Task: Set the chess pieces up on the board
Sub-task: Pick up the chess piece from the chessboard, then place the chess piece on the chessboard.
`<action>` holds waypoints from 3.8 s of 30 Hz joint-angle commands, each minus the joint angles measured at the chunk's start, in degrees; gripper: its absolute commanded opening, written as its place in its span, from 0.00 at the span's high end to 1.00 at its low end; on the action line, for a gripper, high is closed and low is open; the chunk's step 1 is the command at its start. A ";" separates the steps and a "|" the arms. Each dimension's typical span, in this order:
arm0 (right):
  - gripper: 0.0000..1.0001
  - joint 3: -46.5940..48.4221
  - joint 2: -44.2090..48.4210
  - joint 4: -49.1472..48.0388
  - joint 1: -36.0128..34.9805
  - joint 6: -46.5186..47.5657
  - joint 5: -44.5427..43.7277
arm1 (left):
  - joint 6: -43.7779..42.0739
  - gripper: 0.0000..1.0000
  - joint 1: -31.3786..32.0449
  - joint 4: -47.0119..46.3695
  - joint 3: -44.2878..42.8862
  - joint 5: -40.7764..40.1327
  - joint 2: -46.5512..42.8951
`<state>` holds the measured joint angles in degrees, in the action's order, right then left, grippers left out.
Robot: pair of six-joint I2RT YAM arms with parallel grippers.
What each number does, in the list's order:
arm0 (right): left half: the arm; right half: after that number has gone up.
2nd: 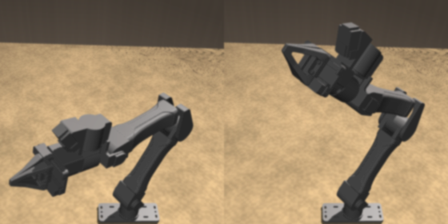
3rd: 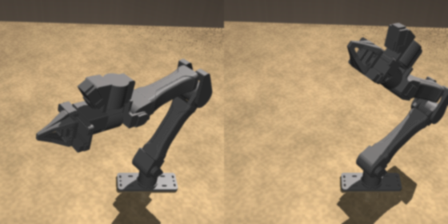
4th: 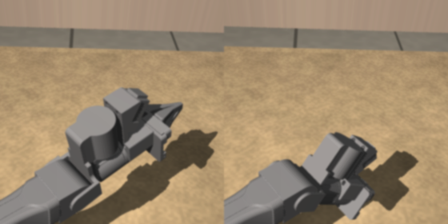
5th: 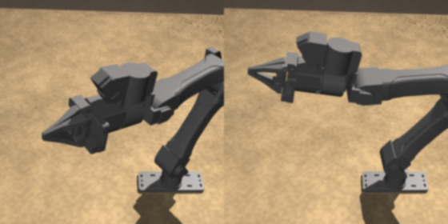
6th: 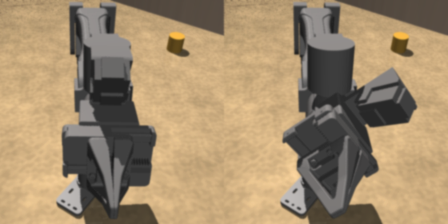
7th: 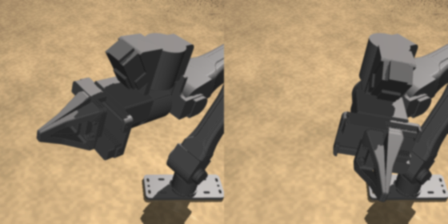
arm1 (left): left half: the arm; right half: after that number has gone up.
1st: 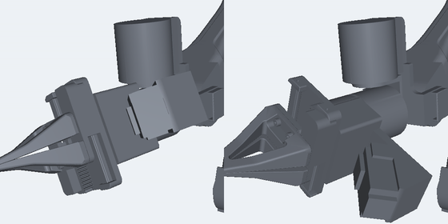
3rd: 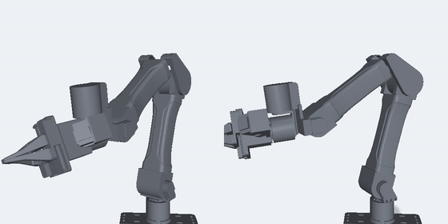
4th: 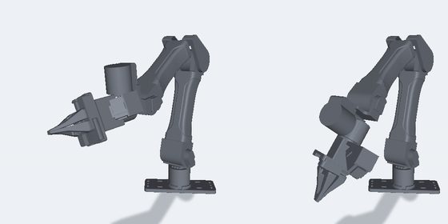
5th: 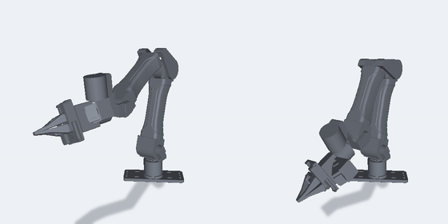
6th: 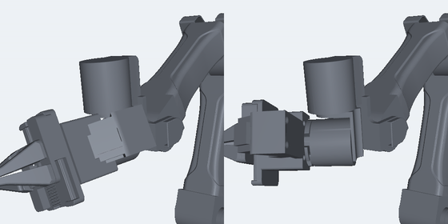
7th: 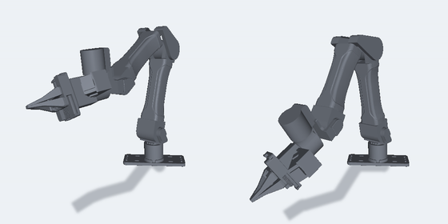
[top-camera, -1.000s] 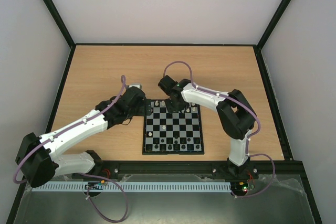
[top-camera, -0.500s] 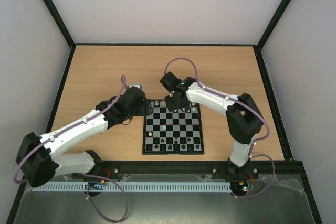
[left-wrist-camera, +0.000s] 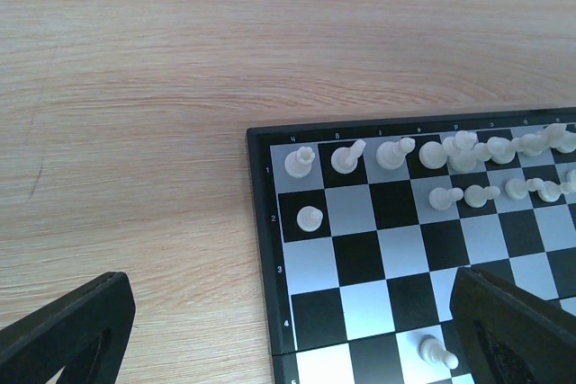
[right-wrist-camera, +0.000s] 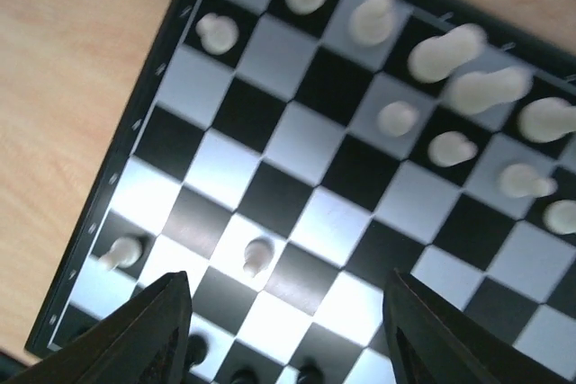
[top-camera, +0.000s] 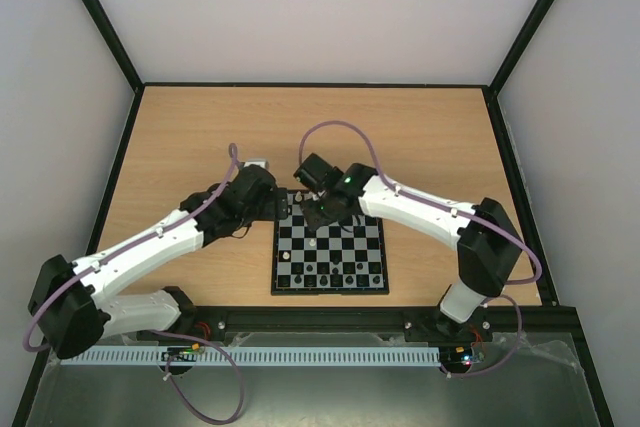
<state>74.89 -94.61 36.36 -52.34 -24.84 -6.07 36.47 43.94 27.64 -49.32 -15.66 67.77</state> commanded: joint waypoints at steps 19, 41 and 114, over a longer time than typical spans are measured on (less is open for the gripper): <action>0.58 -1.46 -10.01 3.64 -10.41 -5.62 -4.79 | 2.64 0.01 -0.52 3.52 3.62 -3.59 -10.25; 0.94 -2.18 -11.17 0.68 -5.75 -2.78 -2.11 | 2.60 0.01 -0.61 2.99 3.09 -3.24 -8.24; 0.62 4.13 4.52 0.47 3.47 -0.19 -2.38 | 9.33 0.02 8.50 7.56 5.06 5.86 -1.43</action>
<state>82.24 -96.44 35.53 -49.08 -23.70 -6.28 41.74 48.16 32.95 -44.80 -10.52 62.76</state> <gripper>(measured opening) 0.353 0.991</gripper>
